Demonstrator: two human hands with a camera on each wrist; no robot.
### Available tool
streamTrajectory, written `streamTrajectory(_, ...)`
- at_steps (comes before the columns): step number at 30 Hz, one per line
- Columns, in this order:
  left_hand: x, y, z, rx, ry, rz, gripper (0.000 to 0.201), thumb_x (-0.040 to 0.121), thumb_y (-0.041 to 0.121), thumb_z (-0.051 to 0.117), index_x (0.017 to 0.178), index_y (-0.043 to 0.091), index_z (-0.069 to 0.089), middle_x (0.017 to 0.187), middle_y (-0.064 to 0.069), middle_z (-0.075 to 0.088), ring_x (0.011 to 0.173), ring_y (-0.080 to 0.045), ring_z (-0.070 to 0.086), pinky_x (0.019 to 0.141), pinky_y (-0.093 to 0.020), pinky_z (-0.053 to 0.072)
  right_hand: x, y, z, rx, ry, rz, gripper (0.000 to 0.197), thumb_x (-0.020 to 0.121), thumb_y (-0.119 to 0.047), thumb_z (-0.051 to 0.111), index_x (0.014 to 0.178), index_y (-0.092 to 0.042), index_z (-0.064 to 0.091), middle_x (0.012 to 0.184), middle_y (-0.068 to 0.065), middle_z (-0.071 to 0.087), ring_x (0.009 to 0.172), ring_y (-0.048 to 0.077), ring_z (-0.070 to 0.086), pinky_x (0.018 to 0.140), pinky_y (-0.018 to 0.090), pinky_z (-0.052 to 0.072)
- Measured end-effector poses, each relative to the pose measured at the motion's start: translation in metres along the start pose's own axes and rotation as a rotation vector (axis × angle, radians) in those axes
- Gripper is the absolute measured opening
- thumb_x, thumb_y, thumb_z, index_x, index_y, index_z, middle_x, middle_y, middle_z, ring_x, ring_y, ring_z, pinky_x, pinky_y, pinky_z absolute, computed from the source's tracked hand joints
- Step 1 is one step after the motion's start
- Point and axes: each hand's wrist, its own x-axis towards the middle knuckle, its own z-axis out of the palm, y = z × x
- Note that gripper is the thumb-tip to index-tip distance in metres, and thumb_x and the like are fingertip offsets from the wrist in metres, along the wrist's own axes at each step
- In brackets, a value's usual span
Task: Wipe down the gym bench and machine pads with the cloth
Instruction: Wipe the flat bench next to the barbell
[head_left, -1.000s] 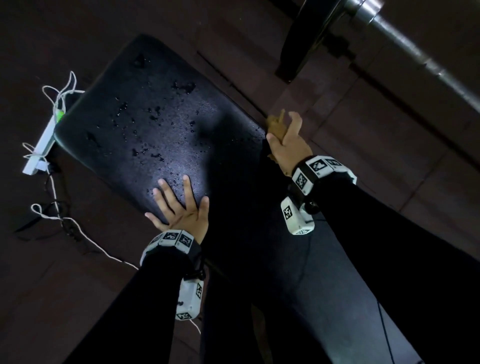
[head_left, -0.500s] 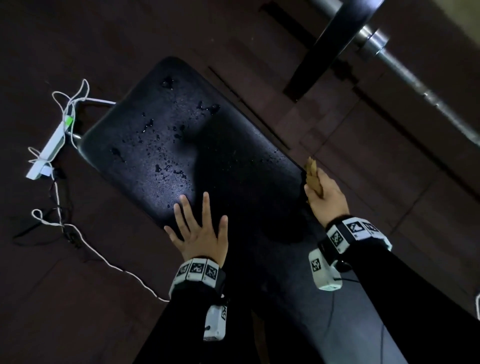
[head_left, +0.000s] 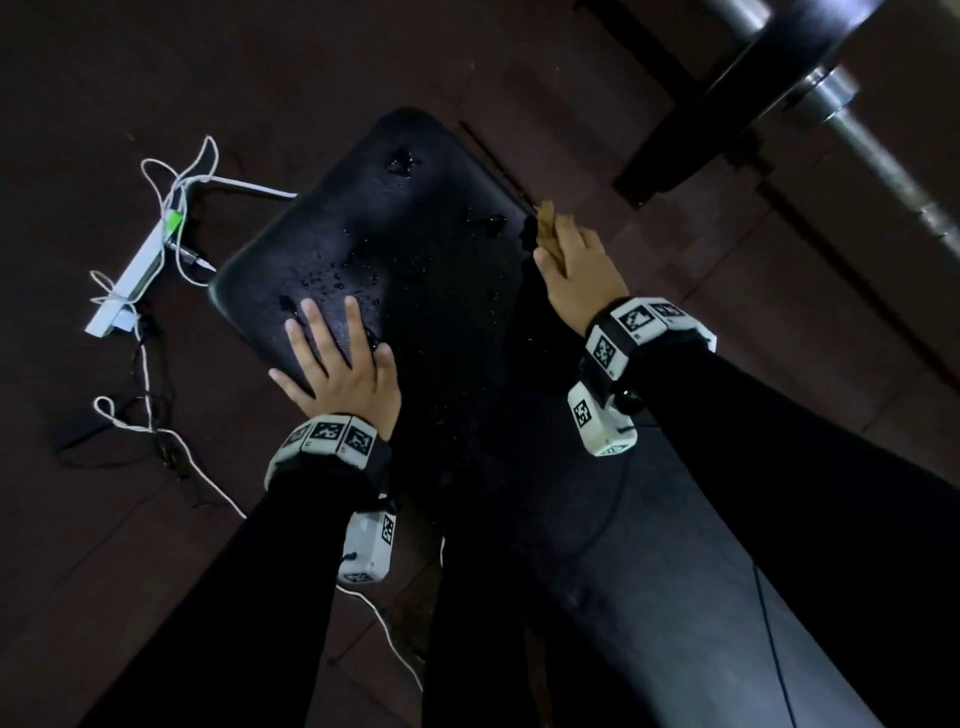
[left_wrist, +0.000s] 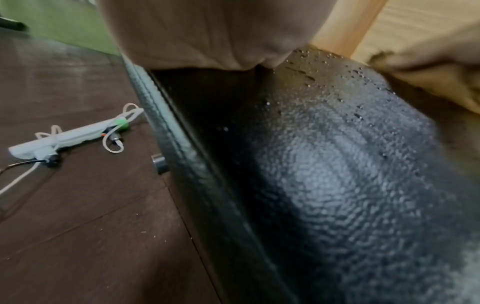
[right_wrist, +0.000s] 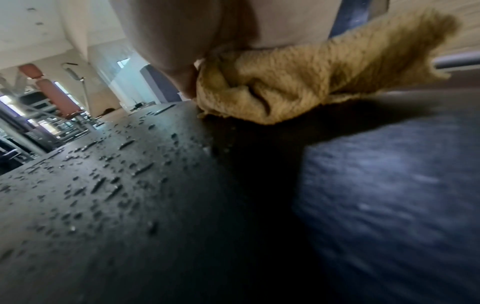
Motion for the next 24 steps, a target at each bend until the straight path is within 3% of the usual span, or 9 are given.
streamTrajectory(2, 0.004, -0.004, 0.001, -0.046, -0.061, -0.006, 0.060, 0.094, 0.049, 0.014, 0.139, 0.044, -0.025, 0.157, 0.001, -0.024, 0.144, -0.020, -0.021, 0.110, -0.058, -0.011, 0.009, -0.016, 0.005, -0.088, 0.026, -0.073, 0.051, 0.098, -0.031, 0.041, 0.144, -0.012, 0.029, 0.150, 0.012, 0.027, 0.132, 0.032, 0.035, 0.107, 0.036, 0.027)
streamTrajectory(4, 0.009, -0.008, 0.002, -0.067, -0.106, -0.022, 0.059, 0.090, 0.051, 0.008, 0.130, 0.050, -0.036, 0.153, 0.005, -0.033, 0.140, -0.016, -0.029, 0.108, -0.056, -0.016, 0.015, -0.031, 0.013, -0.215, 0.037, -0.157, 0.051, 0.098, -0.032, 0.039, 0.144, -0.014, 0.030, 0.154, 0.011, 0.020, 0.138, 0.032, 0.025, 0.113, 0.043, 0.017)
streamTrajectory(8, 0.011, -0.010, 0.003, -0.078, -0.116, -0.014, 0.058, 0.087, 0.054, 0.003, 0.126, 0.055, -0.040, 0.151, 0.008, -0.035, 0.138, -0.013, -0.032, 0.107, -0.054, -0.019, -0.001, -0.042, 0.034, -0.428, -0.030, -0.430, 0.051, 0.097, -0.032, 0.036, 0.144, -0.014, 0.032, 0.156, 0.013, 0.015, 0.143, 0.037, 0.011, 0.115, 0.051, 0.008)
streamTrajectory(13, 0.011, -0.009, 0.001, -0.089, -0.112, -0.018, 0.059, 0.092, 0.052, 0.009, 0.127, 0.056, -0.038, 0.154, 0.007, -0.030, 0.141, -0.014, -0.027, 0.108, -0.055, -0.016, -0.086, -0.008, 0.060, -0.360, -0.176, -0.714, 0.052, 0.089, -0.021, 0.055, 0.140, -0.014, 0.043, 0.150, 0.013, 0.032, 0.139, 0.038, 0.026, 0.113, 0.051, 0.021)
streamTrajectory(15, 0.010, -0.008, -0.001, -0.081, -0.139, -0.018, 0.059, 0.093, 0.051, 0.010, 0.127, 0.054, -0.038, 0.153, 0.007, -0.032, 0.140, -0.015, -0.029, 0.108, -0.055, -0.016, -0.113, 0.021, 0.054, -0.402, -0.202, -0.763, 0.049, 0.091, -0.022, 0.051, 0.139, -0.018, 0.044, 0.149, 0.009, 0.034, 0.138, 0.035, 0.030, 0.112, 0.051, 0.026)
streamTrajectory(17, 0.010, -0.007, -0.003, -0.072, -0.163, -0.021, 0.058, 0.093, 0.050, 0.009, 0.129, 0.051, -0.037, 0.152, 0.006, -0.034, 0.140, -0.016, -0.030, 0.108, -0.055, -0.017, -0.119, 0.050, 0.040, -0.434, -0.168, -0.743, 0.049, 0.091, -0.020, 0.048, 0.139, -0.021, 0.043, 0.149, 0.009, 0.036, 0.135, 0.035, 0.034, 0.109, 0.052, 0.026)
streamTrajectory(20, 0.009, -0.004, -0.008, -0.059, -0.193, -0.026, 0.058, 0.094, 0.049, 0.010, 0.131, 0.047, -0.034, 0.152, 0.004, -0.035, 0.140, -0.018, -0.031, 0.109, -0.056, -0.015, -0.104, 0.073, 0.022, -0.423, -0.085, -0.585, 0.059, 0.084, -0.007, 0.061, 0.139, -0.019, 0.043, 0.149, 0.012, 0.034, 0.135, 0.036, 0.033, 0.108, 0.053, 0.023)
streamTrajectory(24, 0.008, -0.001, -0.012, -0.060, -0.204, -0.030, 0.057, 0.096, 0.048, 0.012, 0.134, 0.045, -0.030, 0.153, 0.002, -0.033, 0.141, -0.019, -0.029, 0.110, -0.056, -0.015, -0.062, 0.050, 0.012, -0.316, 0.016, -0.387, 0.048, 0.094, -0.026, 0.037, 0.141, -0.021, 0.039, 0.152, 0.011, 0.028, 0.139, 0.036, 0.025, 0.111, 0.052, 0.019)
